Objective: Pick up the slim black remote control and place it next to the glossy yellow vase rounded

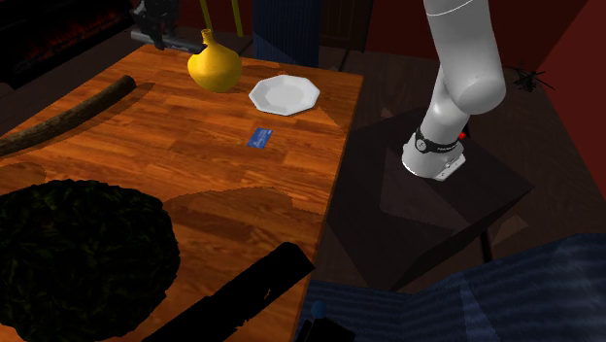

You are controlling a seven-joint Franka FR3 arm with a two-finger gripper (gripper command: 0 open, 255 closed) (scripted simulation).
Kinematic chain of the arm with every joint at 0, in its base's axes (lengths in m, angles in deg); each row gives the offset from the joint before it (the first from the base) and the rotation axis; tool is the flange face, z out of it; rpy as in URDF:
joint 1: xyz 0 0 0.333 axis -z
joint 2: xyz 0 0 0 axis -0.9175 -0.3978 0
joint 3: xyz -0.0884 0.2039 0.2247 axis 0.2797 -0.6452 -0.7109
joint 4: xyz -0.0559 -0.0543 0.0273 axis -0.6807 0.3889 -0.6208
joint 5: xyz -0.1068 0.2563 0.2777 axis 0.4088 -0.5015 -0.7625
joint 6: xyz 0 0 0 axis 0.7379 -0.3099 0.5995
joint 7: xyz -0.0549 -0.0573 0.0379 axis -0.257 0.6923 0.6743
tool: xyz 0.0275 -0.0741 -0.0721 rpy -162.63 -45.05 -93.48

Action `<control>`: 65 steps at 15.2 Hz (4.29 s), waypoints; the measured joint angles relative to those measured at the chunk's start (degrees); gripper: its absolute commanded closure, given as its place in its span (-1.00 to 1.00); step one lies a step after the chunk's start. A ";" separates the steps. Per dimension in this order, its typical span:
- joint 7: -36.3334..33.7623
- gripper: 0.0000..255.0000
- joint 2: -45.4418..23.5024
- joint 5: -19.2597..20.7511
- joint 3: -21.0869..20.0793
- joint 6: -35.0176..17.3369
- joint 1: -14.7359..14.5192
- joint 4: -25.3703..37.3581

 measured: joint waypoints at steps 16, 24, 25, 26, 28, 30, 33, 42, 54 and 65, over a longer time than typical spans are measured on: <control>-1.81 1.00 2.32 0.27 0.07 -13.63 1.29 -16.12; -2.61 1.00 1.71 0.78 0.32 -19.36 1.56 -21.29; -2.67 1.00 1.56 0.86 0.38 -20.17 1.63 -21.94; -2.74 1.00 1.26 0.93 0.43 -20.66 1.63 -22.14; -3.09 1.00 0.78 1.16 0.52 -22.04 1.54 -23.07; -3.09 1.00 0.10 1.31 0.64 -23.14 1.64 -23.48; -3.61 1.00 -0.32 1.63 0.79 -25.22 1.56 -25.18; -4.71 1.00 -3.14 2.63 1.40 -30.44 1.30 -27.65; -4.82 -1.00 -3.48 2.77 1.51 -31.36 1.34 -28.18; -4.30 -1.00 1.50 1.76 0.71 -27.31 1.62 -29.08</control>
